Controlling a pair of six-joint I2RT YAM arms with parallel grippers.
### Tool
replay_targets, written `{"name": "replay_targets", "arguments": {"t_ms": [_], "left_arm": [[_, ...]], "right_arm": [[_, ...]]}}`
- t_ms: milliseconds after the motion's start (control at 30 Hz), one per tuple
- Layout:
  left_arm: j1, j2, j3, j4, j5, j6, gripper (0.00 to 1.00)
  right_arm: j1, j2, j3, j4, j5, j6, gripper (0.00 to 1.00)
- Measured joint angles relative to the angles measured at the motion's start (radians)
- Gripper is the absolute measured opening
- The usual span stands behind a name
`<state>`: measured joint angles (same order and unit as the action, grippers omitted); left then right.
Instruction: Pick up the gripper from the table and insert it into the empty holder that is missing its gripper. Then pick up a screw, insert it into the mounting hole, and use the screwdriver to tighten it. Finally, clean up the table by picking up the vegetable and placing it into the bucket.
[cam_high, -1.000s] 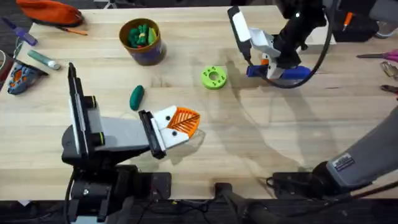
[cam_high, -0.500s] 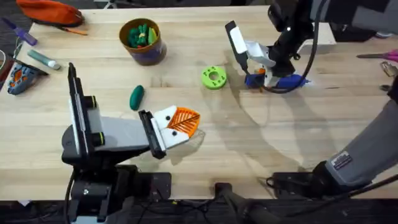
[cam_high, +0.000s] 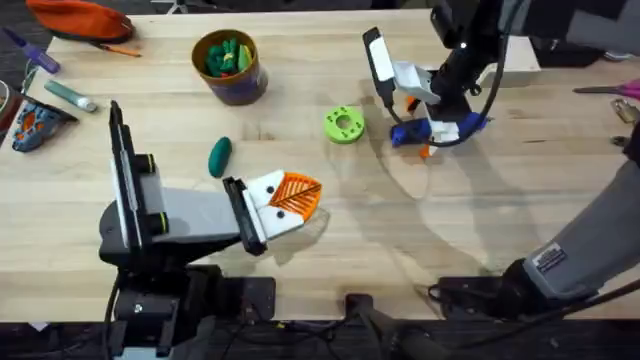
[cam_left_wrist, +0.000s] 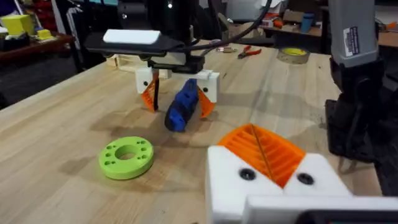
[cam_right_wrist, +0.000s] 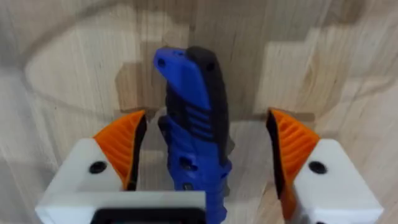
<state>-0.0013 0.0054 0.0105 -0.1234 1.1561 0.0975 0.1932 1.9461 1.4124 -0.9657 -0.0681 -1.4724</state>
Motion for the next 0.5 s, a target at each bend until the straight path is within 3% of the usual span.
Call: {"name": "replay_targets", "arguments": {"t_ms": [333, 500], "left_arm": [[0.000, 0.000, 0.000, 0.000, 0.000, 0.000, 0.013], [0.000, 0.000, 0.000, 0.000, 0.000, 0.000, 0.013]], "right_arm": [[0.004, -0.008, 0.000, 0.000, -0.008, 0.055, 0.991], [0.023, -0.109, 0.003, -0.018, -0.019, 0.150, 0.991]]}}
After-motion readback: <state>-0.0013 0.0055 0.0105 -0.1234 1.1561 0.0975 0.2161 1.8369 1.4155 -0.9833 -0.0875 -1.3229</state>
